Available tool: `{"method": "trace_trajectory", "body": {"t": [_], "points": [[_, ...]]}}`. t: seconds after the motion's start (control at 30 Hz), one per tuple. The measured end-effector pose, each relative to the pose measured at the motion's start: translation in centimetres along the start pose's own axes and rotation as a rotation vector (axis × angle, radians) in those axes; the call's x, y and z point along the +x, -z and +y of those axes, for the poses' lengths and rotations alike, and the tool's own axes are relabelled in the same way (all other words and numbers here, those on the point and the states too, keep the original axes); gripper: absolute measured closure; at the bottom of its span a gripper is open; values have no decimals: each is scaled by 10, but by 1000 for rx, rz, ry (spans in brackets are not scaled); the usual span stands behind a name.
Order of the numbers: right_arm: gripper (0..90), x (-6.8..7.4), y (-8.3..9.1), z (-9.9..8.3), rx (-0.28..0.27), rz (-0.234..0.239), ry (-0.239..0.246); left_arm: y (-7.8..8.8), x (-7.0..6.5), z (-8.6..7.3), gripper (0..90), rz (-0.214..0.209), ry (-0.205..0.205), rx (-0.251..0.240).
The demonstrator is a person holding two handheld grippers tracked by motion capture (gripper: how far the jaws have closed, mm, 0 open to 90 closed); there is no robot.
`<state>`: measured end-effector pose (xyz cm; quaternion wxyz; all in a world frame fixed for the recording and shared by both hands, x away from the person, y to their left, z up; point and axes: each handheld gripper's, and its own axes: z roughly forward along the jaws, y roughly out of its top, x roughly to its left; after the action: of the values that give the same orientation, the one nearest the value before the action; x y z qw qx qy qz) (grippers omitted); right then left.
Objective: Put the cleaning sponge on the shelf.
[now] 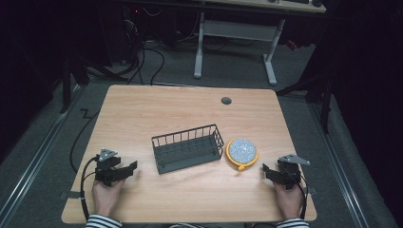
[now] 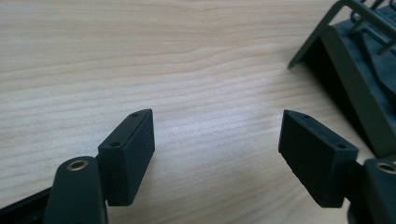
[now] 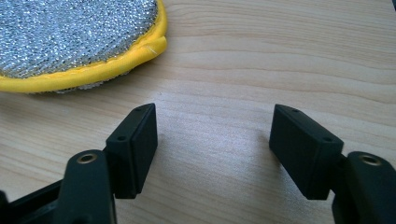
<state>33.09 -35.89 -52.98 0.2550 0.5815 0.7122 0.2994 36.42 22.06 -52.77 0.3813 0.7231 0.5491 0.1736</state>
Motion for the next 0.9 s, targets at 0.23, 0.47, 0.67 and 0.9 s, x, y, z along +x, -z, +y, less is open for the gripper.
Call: {"method": "trace_trajectory", "body": {"t": [0.23,0.47,0.67,0.9], "points": [[403,0,0,0,-9,11,7,-11,-4,2,283,79,-53,0],[458,1,1,0,-14,9,11,-14,-3,0,287,93,-81,9],[454,1,0,0,-16,9,10,-15,-4,0,284,113,-82,9],[435,-7,0,6,10,34,-64,-16,-5,1,278,127,-97,14]]}}
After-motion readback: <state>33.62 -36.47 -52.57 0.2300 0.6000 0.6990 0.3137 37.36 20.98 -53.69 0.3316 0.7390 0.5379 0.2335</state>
